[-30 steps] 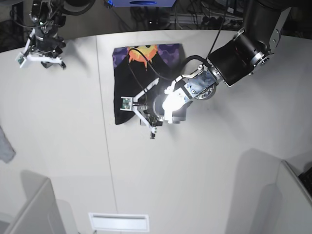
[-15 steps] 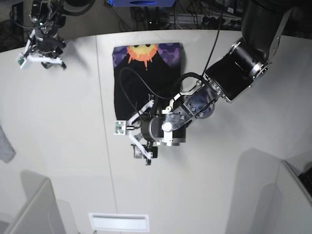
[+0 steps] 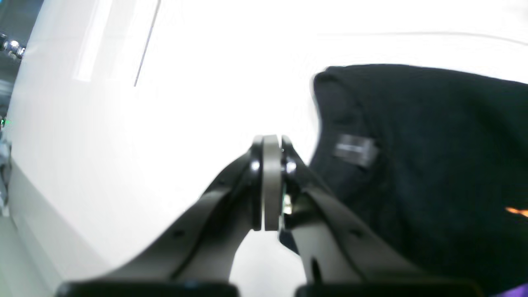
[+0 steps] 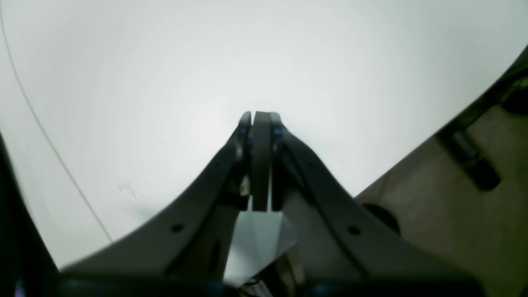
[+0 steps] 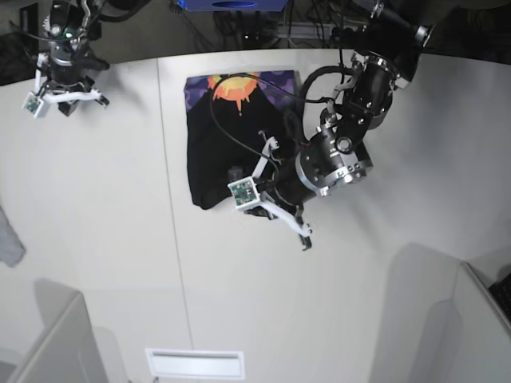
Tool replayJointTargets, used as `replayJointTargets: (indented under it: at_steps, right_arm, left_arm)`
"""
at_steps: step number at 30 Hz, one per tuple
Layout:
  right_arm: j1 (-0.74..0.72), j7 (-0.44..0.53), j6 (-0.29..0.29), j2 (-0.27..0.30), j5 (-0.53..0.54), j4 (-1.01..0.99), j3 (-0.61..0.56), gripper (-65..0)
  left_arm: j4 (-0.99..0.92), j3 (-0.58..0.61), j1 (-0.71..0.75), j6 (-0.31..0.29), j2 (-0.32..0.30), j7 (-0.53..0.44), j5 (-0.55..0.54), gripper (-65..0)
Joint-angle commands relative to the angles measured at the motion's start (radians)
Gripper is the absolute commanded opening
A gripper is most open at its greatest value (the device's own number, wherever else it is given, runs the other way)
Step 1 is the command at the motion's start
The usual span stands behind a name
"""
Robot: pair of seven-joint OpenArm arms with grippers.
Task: Fold the T-shirt properly
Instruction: 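Release the bundle and raise the left gripper away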
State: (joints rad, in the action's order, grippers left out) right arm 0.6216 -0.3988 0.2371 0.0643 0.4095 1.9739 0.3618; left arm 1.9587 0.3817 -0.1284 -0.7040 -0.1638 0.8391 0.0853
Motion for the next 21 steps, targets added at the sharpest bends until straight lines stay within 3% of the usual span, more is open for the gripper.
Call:
replayJointTargets:
  at_steps: [1,5,10,16,21]
  right_arm:
    - [0.010,0.024,-0.038,0.009,-0.011,0.018,0.012,-65.0]
    - [0.044,0.053,-0.141,0.007,-0.024,0.018,0.007,-65.0]
    - [0.093,0.088,-0.233,0.016,-0.025,0.018,0.010,-65.0]
    - [0.177,0.084,-0.281,0.019,-0.100,0.028,0.006,-65.0]
    - [0.254,0.080,-0.281,0.013,-0.192,0.029,-0.002,-65.0]
  left_arm:
    - [0.020,-0.033,0.022,0.006,-0.001,-0.033,0.020,-65.0]
    - [0.020,-0.120,0.180,0.006,-0.032,-0.194,0.052,-65.0]
    - [0.021,-0.209,0.387,0.105,-0.101,-0.380,0.043,-65.0]
    - [0.026,-0.350,0.646,0.120,-0.119,-0.508,0.041,-65.0]
    - [0.028,-0.421,0.798,0.120,-0.116,-0.516,0.041,-65.0]
